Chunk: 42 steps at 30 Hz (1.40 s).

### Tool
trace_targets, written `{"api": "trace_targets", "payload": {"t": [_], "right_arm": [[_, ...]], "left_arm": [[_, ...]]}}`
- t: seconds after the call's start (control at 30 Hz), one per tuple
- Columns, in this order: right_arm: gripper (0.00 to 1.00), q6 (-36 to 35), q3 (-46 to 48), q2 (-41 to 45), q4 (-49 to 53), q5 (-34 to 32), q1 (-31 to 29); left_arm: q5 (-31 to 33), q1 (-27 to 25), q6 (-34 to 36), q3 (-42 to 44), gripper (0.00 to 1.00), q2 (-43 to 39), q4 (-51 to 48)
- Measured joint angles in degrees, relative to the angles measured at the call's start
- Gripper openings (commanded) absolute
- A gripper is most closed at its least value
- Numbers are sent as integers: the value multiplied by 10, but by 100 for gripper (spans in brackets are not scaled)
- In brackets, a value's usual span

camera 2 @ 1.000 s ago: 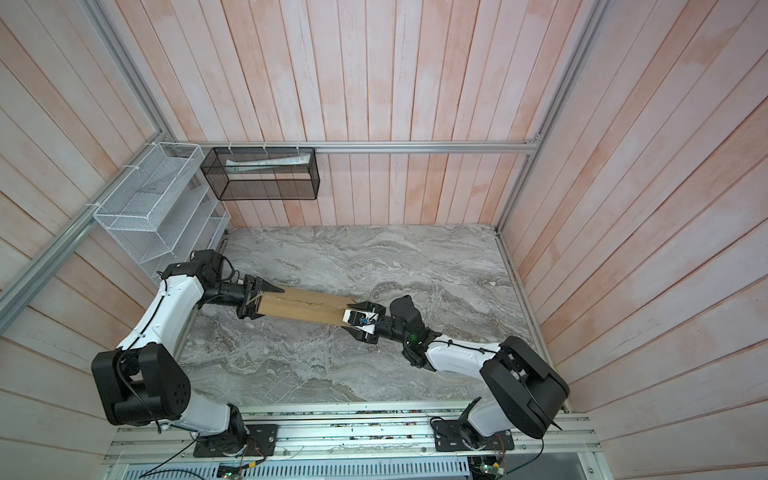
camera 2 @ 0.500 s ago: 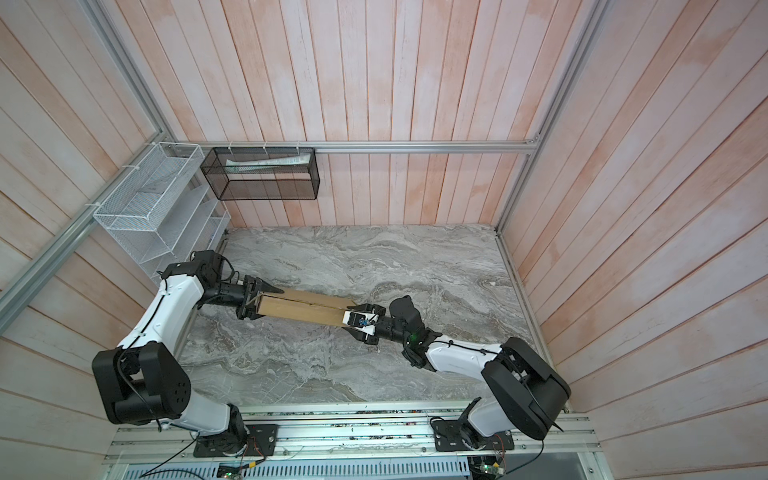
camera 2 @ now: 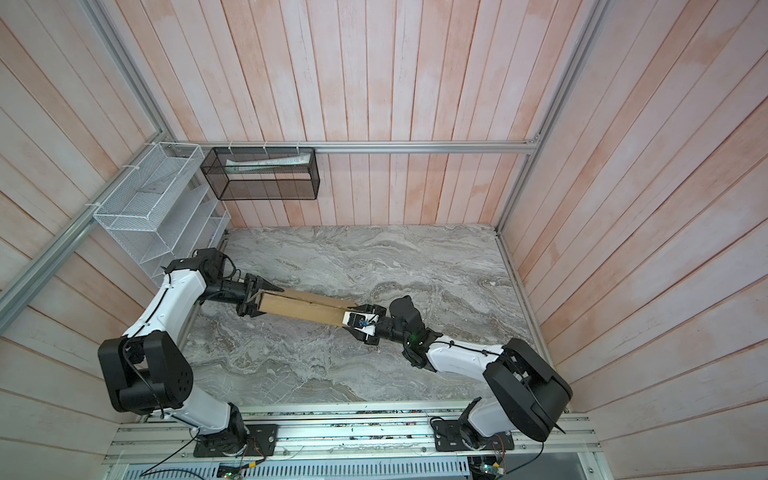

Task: Fold the paper box
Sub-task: 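Open the left gripper and draw it back from the box while the right holds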

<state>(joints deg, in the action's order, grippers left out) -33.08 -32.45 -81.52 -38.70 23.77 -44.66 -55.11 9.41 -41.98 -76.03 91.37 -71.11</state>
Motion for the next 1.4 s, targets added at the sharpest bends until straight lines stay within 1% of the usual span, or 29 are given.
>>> {"api": "trace_targets", "payload": {"t": [0.73,1.03,1.4], "right_arm": [[49,0,0,30,55,-28,0],[49,0,9,54,75,-37,0],[48,2,23,88,104,-55,1]], "left_arm": [[28,0,1,-38,60,36,20],[31,0,-9,-38,60,38,31],[40,4,-11,-64,60,54,41]]}}
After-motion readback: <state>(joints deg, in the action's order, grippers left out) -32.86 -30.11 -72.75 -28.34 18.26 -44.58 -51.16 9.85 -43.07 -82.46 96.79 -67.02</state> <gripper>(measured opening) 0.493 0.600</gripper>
